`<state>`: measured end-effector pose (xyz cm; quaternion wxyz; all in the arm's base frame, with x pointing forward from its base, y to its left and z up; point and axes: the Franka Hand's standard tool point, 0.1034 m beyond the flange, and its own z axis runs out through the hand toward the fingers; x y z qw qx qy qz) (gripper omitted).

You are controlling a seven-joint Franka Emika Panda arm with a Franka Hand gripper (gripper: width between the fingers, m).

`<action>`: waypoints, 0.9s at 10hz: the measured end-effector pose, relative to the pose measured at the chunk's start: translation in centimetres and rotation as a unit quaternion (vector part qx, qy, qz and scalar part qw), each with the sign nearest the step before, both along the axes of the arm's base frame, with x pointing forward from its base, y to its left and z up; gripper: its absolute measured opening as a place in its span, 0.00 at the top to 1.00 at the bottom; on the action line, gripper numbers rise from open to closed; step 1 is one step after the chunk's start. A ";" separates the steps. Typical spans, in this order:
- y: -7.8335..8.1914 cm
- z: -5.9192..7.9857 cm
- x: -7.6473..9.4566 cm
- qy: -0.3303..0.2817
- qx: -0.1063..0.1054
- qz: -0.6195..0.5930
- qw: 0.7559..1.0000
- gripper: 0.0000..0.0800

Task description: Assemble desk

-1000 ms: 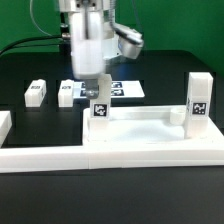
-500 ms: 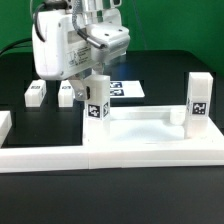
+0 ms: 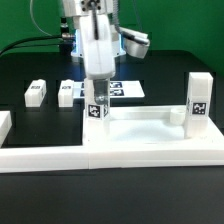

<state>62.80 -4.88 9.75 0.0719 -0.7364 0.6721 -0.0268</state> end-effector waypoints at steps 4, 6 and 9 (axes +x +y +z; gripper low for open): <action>-0.5 -0.1 -0.2 -0.013 -0.025 0.218 0.976 0.19; -1.0 -0.2 -0.5 -0.012 -0.025 0.290 0.957 0.19; -1.0 -0.3 -0.5 -0.009 -0.021 0.252 0.967 0.31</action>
Offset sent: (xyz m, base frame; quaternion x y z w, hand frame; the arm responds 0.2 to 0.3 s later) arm 0.0019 0.0181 -0.0056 0.0363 -0.1272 -0.3933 0.9098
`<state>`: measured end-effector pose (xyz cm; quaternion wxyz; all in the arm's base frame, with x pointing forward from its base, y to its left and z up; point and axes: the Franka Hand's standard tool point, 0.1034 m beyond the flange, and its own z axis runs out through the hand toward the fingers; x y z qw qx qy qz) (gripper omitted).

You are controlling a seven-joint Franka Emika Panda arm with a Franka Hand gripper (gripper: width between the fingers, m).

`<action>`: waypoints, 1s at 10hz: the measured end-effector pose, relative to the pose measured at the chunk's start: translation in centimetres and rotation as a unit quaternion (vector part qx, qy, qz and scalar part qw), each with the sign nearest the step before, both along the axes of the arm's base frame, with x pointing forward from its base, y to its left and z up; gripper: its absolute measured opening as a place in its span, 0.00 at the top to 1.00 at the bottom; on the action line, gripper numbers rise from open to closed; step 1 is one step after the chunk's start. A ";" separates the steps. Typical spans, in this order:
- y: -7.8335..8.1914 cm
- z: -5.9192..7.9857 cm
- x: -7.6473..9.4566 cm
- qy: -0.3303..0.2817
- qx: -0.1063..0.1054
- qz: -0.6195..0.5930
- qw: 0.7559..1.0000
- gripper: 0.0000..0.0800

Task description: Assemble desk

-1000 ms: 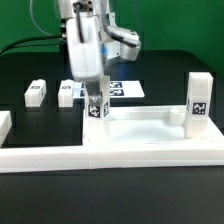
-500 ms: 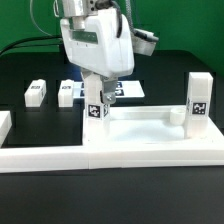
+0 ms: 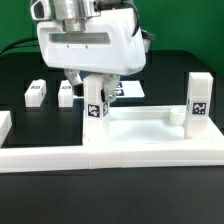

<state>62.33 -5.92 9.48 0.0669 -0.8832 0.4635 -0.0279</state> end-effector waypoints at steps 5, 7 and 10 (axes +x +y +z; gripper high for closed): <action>-0.2 -0.1 0.1 0.024 0.022 -0.208 0.978 0.64; -0.5 0.0 0.4 0.063 0.044 -0.383 0.921 0.64; -0.5 0.0 0.5 0.087 0.053 -0.541 0.835 0.62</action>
Offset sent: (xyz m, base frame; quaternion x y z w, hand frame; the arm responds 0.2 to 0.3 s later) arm 0.0000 0.0000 0.0000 0.0000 0.0000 0.1938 0.9810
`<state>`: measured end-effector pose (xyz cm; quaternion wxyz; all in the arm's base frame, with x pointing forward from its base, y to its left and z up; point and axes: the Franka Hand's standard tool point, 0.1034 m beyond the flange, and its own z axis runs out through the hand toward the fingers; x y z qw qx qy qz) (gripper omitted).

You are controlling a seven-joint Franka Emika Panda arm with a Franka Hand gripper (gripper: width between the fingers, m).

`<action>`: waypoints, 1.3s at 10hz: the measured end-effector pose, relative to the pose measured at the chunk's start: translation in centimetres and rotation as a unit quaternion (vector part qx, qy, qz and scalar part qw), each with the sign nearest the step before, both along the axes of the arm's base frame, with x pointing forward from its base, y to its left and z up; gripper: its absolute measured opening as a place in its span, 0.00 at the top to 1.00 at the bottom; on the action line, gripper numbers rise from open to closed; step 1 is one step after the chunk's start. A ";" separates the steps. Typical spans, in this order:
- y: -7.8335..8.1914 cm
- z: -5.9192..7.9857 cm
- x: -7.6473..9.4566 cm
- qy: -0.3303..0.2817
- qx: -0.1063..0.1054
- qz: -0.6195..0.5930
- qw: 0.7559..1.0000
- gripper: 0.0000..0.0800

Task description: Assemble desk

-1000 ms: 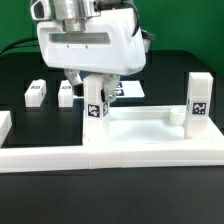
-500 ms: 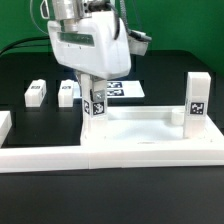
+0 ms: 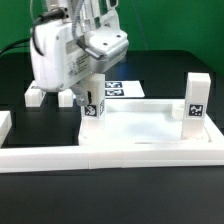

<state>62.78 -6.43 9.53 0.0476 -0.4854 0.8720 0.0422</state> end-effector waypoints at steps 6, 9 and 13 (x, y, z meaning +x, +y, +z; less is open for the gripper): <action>-0.1 0.0 -0.1 0.003 -0.005 -0.021 1.000 0.30; 1.7 2.3 0.7 -0.014 0.003 -0.010 1.000 0.19; 4.6 5.0 0.8 -0.023 0.020 0.011 0.999 0.19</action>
Offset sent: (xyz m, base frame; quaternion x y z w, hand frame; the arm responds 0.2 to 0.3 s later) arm 0.0000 0.0000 0.0000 0.0000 0.0000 0.0650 0.9979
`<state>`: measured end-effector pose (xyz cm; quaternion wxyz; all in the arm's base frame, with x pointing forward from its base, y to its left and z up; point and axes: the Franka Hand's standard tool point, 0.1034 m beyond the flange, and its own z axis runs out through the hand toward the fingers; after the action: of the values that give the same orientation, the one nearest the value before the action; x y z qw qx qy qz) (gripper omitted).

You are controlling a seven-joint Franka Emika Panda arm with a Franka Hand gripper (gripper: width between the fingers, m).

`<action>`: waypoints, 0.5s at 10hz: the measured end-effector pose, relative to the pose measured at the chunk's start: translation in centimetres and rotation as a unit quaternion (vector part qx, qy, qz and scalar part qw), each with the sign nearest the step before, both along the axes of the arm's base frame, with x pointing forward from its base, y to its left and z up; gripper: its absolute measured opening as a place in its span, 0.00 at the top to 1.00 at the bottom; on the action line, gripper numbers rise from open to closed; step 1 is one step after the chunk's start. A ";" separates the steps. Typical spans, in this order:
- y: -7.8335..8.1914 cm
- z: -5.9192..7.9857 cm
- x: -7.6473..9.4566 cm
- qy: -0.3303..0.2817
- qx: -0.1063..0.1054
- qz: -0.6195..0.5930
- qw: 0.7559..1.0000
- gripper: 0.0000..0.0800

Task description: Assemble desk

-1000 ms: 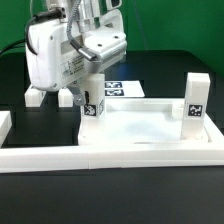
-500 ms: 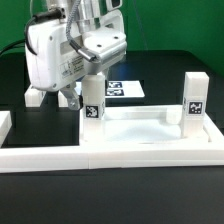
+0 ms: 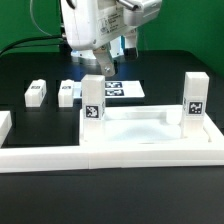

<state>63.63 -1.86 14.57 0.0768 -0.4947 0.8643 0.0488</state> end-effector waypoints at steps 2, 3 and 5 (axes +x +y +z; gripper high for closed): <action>0.1 -0.1 0.0 0.001 0.000 0.001 1.000 0.19; 0.6 -0.4 -0.3 0.004 -0.001 0.010 1.000 0.19; 2.3 -0.8 -2.0 0.004 0.001 0.105 0.994 0.19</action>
Offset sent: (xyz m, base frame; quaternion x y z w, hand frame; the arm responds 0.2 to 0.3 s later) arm -0.0269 0.0396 -0.0201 -0.0706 0.0319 -0.0774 0.9940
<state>61.59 0.42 13.77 0.0679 -0.5823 0.8079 0.0598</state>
